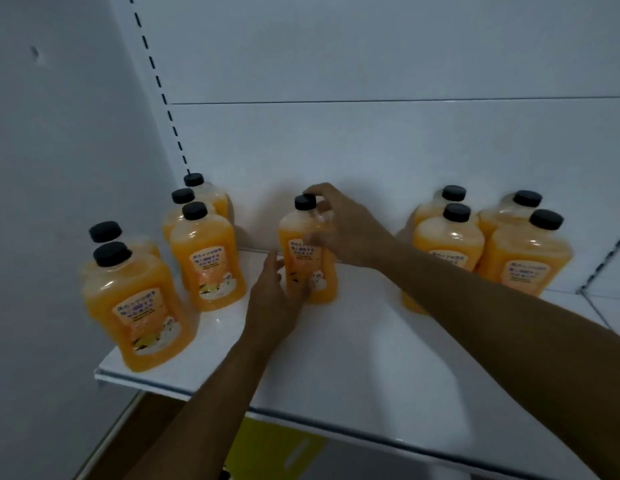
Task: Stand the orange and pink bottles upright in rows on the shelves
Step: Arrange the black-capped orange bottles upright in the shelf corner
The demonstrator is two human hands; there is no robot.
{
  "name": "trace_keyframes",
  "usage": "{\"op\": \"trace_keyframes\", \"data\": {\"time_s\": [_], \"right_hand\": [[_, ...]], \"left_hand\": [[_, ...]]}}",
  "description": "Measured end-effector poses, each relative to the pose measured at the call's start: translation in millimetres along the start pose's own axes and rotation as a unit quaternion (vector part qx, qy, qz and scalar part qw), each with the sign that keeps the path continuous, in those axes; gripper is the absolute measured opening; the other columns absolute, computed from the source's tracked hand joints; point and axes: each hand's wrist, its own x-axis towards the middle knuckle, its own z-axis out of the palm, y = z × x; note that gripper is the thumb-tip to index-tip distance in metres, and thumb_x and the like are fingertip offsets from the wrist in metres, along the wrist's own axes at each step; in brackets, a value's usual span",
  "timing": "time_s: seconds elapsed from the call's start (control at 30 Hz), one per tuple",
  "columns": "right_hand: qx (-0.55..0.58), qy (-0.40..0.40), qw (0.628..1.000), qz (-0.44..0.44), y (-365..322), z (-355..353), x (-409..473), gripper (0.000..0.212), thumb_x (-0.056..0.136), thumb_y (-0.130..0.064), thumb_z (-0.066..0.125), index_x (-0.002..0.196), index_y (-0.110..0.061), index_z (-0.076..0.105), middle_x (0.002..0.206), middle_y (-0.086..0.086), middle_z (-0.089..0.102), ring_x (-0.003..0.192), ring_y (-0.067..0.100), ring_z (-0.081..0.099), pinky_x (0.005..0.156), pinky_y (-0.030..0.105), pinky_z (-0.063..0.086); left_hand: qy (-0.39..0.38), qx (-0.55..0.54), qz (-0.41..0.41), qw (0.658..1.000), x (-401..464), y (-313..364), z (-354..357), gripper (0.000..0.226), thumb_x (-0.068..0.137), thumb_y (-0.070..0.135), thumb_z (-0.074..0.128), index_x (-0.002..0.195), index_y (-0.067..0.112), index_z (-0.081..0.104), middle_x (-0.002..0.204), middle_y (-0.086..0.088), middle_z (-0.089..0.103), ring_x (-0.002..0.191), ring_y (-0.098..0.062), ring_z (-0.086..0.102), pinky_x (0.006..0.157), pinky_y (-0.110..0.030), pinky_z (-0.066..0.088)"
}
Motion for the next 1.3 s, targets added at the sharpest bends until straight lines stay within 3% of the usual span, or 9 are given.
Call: {"op": "trace_keyframes", "data": {"time_s": [0.17, 0.33, 0.5, 0.7, 0.83, 0.97, 1.1, 1.2, 1.3], "right_hand": [[-0.189, -0.018, 0.982, 0.009, 5, -46, -12, 0.057, 0.082, -0.023, 0.074, 0.127, -0.021, 0.040, 0.109, 0.008, 0.059, 0.089, 0.022, 0.056, 0.068, 0.030, 0.045], [-0.479, -0.015, 0.876, 0.050, 3, -77, -13, 0.053, 0.088, -0.033, 0.068, 0.129, -0.014, 0.040, 0.114, 0.008, 0.056, 0.087, 0.023, 0.053, 0.065, 0.034, 0.039], [-0.513, 0.006, 0.856, 0.070, 10, -78, -13, 0.048, 0.089, -0.026, 0.068, 0.127, -0.010, 0.045, 0.115, 0.008, 0.051, 0.094, 0.026, 0.059, 0.064, 0.034, 0.041], [-0.522, 0.032, 0.847, 0.094, 17, -73, -9, 0.042, 0.083, 0.005, 0.062, 0.123, -0.003, 0.049, 0.113, 0.012, 0.046, 0.077, 0.025, 0.058, 0.060, 0.034, 0.047], [-0.519, 0.044, 0.848, 0.099, 20, -71, -13, 0.045, 0.084, 0.004, 0.059, 0.126, -0.004, 0.044, 0.115, 0.012, 0.046, 0.070, 0.022, 0.048, 0.056, 0.032, 0.039], [-0.542, 0.050, 0.833, 0.097, 21, -69, -13, 0.040, 0.088, 0.001, 0.056, 0.126, -0.003, 0.043, 0.113, 0.011, 0.047, 0.066, 0.020, 0.048, 0.052, 0.031, 0.037], [-0.550, 0.052, 0.828, 0.096, 21, -68, -15, 0.049, 0.089, 0.001, 0.054, 0.133, -0.001, 0.034, 0.116, 0.012, 0.045, 0.069, 0.022, 0.048, 0.047, 0.030, 0.031], [-0.590, 0.067, 0.801, 0.074, 23, -68, -20, 0.054, 0.092, -0.009, 0.053, 0.139, -0.001, 0.026, 0.122, 0.014, 0.044, 0.096, 0.026, 0.056, 0.063, 0.032, 0.042], [-0.651, 0.091, 0.753, 0.027, 17, -60, -20, 0.063, 0.091, -0.016, 0.052, 0.142, 0.004, 0.022, 0.128, 0.020, 0.041, 0.116, 0.033, 0.045, 0.100, 0.042, 0.039]], "left_hand": [[-0.044, -0.016, 0.032, 0.998, 23, 11, 41, 0.041, 0.081, 0.040, 0.074, 0.117, 0.038, 0.056, 0.102, 0.022, 0.063, 0.095, -0.012, 0.066, 0.080, -0.031, 0.057], [-0.074, -0.045, 0.027, 0.996, 32, 24, 76, 0.047, 0.075, 0.055, 0.071, 0.117, 0.042, 0.058, 0.104, 0.019, 0.069, 0.095, -0.006, 0.066, 0.086, -0.035, 0.056], [-0.083, -0.028, 0.015, 0.996, 41, 30, 94, 0.049, 0.081, 0.047, 0.073, 0.123, 0.029, 0.055, 0.112, 0.010, 0.067, 0.099, -0.013, 0.065, 0.088, -0.038, 0.054], [-0.054, 0.010, 0.011, 0.998, 41, 31, 105, 0.033, 0.084, 0.029, 0.072, 0.110, 0.019, 0.054, 0.098, 0.011, 0.061, 0.086, -0.009, 0.059, 0.062, -0.013, 0.039], [-0.054, 0.057, -0.006, 0.997, 42, 23, 108, 0.020, 0.085, 0.023, 0.068, 0.100, 0.017, 0.056, 0.092, 0.002, 0.065, 0.084, -0.017, 0.063, 0.065, -0.026, 0.048], [-0.059, 0.056, 0.008, 0.997, 43, 24, 107, 0.016, 0.088, 0.025, 0.065, 0.098, 0.013, 0.062, 0.088, 0.002, 0.066, 0.077, -0.013, 0.060, 0.059, -0.014, 0.041], [-0.078, 0.071, 0.013, 0.994, 39, 26, 104, 0.014, 0.090, 0.027, 0.060, 0.095, 0.015, 0.064, 0.087, -0.001, 0.068, 0.078, -0.016, 0.062, 0.057, -0.021, 0.039], [-0.110, 0.049, 0.011, 0.993, 35, 31, 94, 0.026, 0.085, 0.029, 0.064, 0.108, 0.017, 0.065, 0.102, 0.002, 0.068, 0.092, -0.014, 0.063, 0.072, -0.019, 0.044], [-0.107, 0.060, 0.007, 0.992, 21, 30, 67, 0.056, 0.085, 0.029, 0.072, 0.135, 0.012, 0.051, 0.129, 0.002, 0.058, 0.114, -0.011, 0.057, 0.096, -0.025, 0.046]]}}
